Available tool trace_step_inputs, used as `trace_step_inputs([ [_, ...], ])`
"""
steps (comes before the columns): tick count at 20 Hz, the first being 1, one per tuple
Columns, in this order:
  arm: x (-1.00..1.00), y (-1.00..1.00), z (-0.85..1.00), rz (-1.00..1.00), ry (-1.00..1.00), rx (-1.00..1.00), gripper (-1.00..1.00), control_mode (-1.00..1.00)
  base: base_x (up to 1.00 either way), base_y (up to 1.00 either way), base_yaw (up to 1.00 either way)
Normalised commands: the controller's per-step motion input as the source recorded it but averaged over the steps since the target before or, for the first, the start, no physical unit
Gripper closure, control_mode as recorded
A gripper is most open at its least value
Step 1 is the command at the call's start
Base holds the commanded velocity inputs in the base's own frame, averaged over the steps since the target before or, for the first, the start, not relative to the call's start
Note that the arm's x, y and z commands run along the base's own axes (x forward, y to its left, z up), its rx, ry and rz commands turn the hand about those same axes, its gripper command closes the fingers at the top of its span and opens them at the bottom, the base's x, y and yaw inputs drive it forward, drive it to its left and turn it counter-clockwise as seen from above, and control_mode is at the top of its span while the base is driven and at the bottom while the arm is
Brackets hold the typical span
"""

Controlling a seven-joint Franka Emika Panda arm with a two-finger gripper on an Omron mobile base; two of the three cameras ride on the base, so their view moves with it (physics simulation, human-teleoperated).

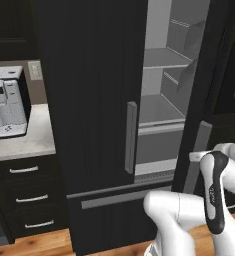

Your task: Retrieve a lemon from the fridge and place it on the cutting board with the fish.

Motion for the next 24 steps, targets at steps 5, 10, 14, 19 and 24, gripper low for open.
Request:
trace_step_inputs([
  [5,-0.74,-0.78,0.13,0.07,0.11,0.08,1.0,-1.0,0.0,0.0,0.0],
  [10,-0.07,-0.64,0.08,0.0,0.13,0.09,1.0,-1.0,0.0,0.0,0.0],
  [14,-0.07,-0.1,0.31,0.0,0.11,0.0,-1.0,-1.0,0.0,0.0,0.0],
  [19,-0.41,0.02,0.34,0.0,0.06,-0.02,-1.0,-1.0,0.0,0.0,0.0],
  [24,-0.77,0.6,0.52,-0.09,0.02,-0.26,-1.0,-1.0,0.0,0.0,0.0],
])
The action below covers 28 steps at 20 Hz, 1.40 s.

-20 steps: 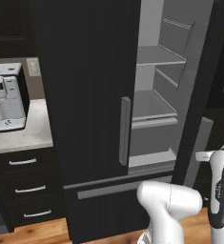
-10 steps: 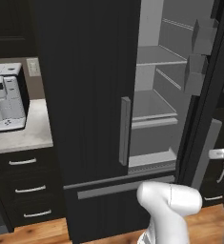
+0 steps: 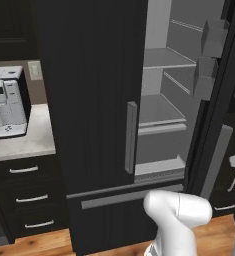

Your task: Retrieve a lemon from the fridge and place it on the cutting board with the fish.

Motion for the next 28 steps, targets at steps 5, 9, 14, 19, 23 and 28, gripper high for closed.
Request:
trace_step_inputs([
  [5,-0.35,0.87,0.74,-0.04,0.03,-0.42,-1.0,-1.0,0.0,0.0,0.0],
  [9,0.0,1.0,0.25,0.0,0.26,-0.52,-1.0,-1.0,0.0,0.0,0.0],
  [14,0.03,1.0,0.19,-0.03,0.23,-0.48,-1.0,-1.0,0.0,0.0,0.0],
  [19,0.43,0.4,-0.33,-0.05,0.15,-0.25,-1.0,-1.0,0.0,0.0,0.0],
  [23,0.89,-0.14,-0.62,0.0,0.21,-0.04,-1.0,-1.0,0.0,0.0,0.0],
  [28,1.0,-0.4,-0.24,0.0,0.37,-0.04,-1.0,-1.0,0.0,0.0,0.0],
])
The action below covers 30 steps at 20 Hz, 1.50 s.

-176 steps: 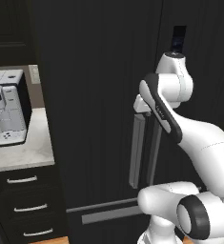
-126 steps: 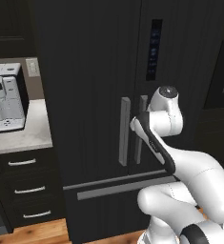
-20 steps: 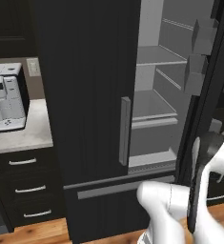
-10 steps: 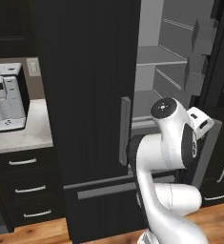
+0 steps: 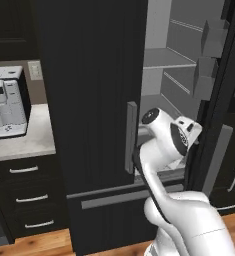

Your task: Retrieve a lemon from the fridge and place it on the cutting board with the fish.

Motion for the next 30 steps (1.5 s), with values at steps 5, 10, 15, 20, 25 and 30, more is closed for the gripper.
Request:
trace_step_inputs([
  [5,0.93,-0.62,-0.19,0.0,0.39,-0.07,-1.0,-1.0,0.0,0.0,0.0],
  [10,0.55,-0.65,-0.05,0.0,0.36,-0.05,-1.0,-1.0,0.0,0.0,0.0],
  [15,-0.15,-0.93,-0.05,-0.07,0.36,0.0,-1.0,-1.0,0.0,0.0,0.0],
  [20,-0.53,-1.0,-0.01,-0.08,0.32,0.0,-1.0,-1.0,0.0,0.0,0.0],
  [25,-0.35,-0.84,0.01,-0.01,0.23,0.0,-1.0,-1.0,0.0,0.0,0.0],
  [30,-0.33,-0.04,0.17,0.01,0.04,-0.01,-1.0,-1.0,0.0,0.0,0.0],
])
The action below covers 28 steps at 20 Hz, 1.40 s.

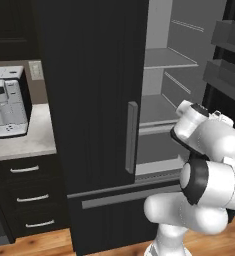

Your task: Retrieve a lemon from the fridge and place it on the cutting board with the fish.

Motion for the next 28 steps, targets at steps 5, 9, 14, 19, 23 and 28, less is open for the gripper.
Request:
trace_step_inputs([
  [5,-0.16,0.87,0.02,0.09,-0.07,-0.04,-1.0,-1.0,0.0,0.0,0.0],
  [9,0.02,1.0,0.0,0.0,-0.3,0.04,-1.0,-1.0,0.0,0.0,0.0],
  [14,0.48,1.0,-0.03,-0.23,-0.67,0.32,-1.0,-1.0,0.0,0.0,0.0],
  [19,0.54,0.7,0.0,-0.42,-0.76,0.32,-1.0,-1.0,0.0,0.0,0.0],
  [23,0.32,0.6,0.0,-0.45,-0.83,0.35,-1.0,-1.0,0.0,0.0,0.0],
  [28,0.06,0.85,0.0,-0.33,-0.84,0.19,-1.0,-1.0,0.0,0.0,0.0],
])
